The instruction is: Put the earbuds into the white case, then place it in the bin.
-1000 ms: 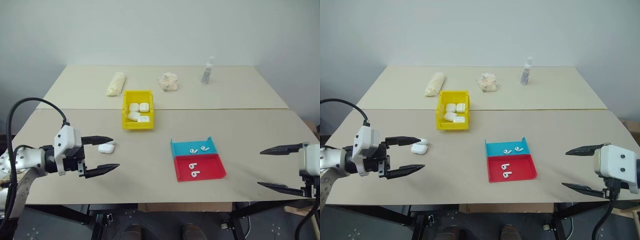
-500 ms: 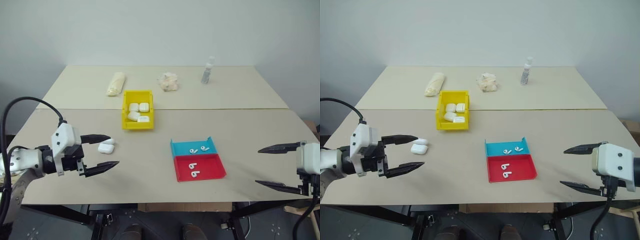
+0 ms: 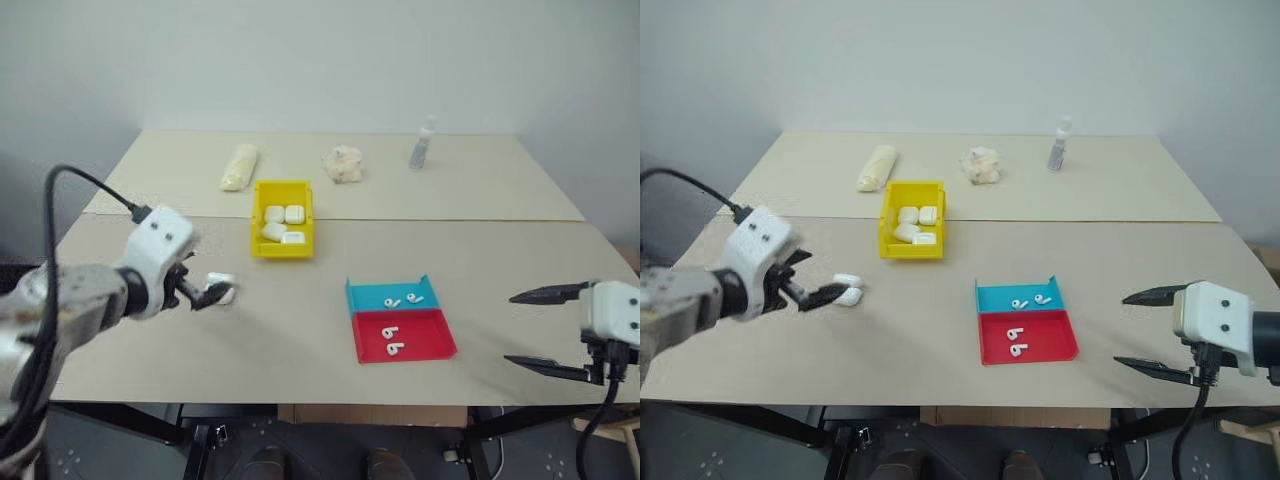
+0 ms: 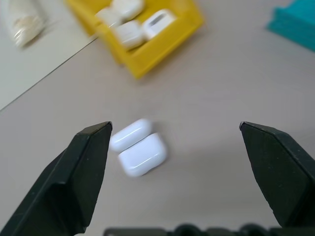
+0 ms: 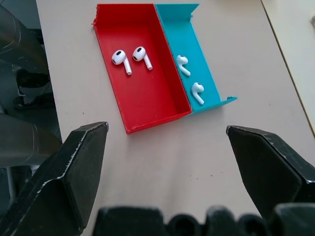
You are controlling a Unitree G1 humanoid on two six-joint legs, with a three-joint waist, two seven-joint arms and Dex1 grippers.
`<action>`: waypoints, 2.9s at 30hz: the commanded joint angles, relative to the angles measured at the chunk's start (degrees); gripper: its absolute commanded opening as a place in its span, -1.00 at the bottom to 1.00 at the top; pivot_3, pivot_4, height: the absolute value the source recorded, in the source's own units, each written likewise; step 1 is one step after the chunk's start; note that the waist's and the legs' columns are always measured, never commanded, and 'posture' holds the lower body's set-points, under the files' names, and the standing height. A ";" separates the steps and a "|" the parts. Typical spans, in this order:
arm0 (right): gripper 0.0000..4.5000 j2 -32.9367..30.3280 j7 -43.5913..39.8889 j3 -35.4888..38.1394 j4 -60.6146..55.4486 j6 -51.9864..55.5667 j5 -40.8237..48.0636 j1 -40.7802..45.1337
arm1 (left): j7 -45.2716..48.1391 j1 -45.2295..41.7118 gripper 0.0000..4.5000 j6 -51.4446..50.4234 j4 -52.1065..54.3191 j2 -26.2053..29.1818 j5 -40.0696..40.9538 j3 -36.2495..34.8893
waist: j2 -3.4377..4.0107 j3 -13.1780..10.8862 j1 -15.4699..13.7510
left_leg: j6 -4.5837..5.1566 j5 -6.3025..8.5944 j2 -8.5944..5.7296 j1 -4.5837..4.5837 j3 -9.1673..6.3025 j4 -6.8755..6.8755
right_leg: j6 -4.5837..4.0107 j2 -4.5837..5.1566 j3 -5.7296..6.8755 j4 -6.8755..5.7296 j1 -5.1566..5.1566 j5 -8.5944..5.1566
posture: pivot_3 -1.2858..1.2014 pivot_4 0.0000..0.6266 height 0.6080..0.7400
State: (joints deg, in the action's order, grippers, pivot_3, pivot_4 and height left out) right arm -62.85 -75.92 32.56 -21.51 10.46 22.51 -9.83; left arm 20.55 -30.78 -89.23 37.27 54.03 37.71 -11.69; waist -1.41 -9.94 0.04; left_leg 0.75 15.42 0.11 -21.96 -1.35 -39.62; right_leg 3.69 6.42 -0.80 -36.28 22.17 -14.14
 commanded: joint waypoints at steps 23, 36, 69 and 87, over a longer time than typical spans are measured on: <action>0.98 0.28 4.50 -4.39 -1.02 4.03 -0.50 -0.32 | -47.44 -31.64 1.00 -3.27 -56.43 -5.00 37.30 28.61 | -0.12 -0.07 -0.13 | -0.25 -0.15 -0.15 -0.30 -0.02 0.01 | -0.03 0.10 -0.07 -0.18 0.42 -0.01 | 0.03 -0.52 1.00; 0.98 1.45 6.22 -1.52 -3.93 5.72 -0.76 -4.28 | -46.04 -34.16 1.00 -3.27 -62.47 -12.58 28.18 27.79 | -0.13 -0.07 -0.03 | -0.39 -0.23 -0.16 -0.36 -0.02 0.01 | -0.03 0.11 -0.08 -0.22 0.47 -0.01 | 0.03 -0.52 1.00; 0.98 3.29 10.71 -1.04 -7.86 8.42 -2.11 -7.95 | -25.17 -34.19 1.00 -3.27 -68.89 -13.48 12.85 31.27 | -0.10 -0.03 -0.09 | -0.38 -0.23 -0.18 -0.27 -0.01 0.00 | 0.01 0.12 -0.07 -0.28 0.36 -0.03 | 0.03 -0.52 1.00; 1.00 3.50 11.51 -1.55 -8.54 9.28 -3.45 -8.57 | -11.72 -34.54 0.62 -3.27 -71.53 -14.17 0.96 32.58 | -0.03 0.01 0.35 | -0.37 -0.22 -0.18 -0.21 0.05 0.00 | 0.02 0.11 -0.09 -0.37 0.36 -0.07 | 0.03 -0.52 1.00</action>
State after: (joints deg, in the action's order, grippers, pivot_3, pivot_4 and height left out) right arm -59.56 -64.86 30.00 -28.76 19.31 19.18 -18.37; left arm 7.68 -65.75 -92.16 -34.47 40.05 39.10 20.36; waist -1.44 -9.93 0.39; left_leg 0.38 15.20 -0.07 -22.17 -1.32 -39.63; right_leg 3.71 6.54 -0.89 -36.64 22.53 -14.21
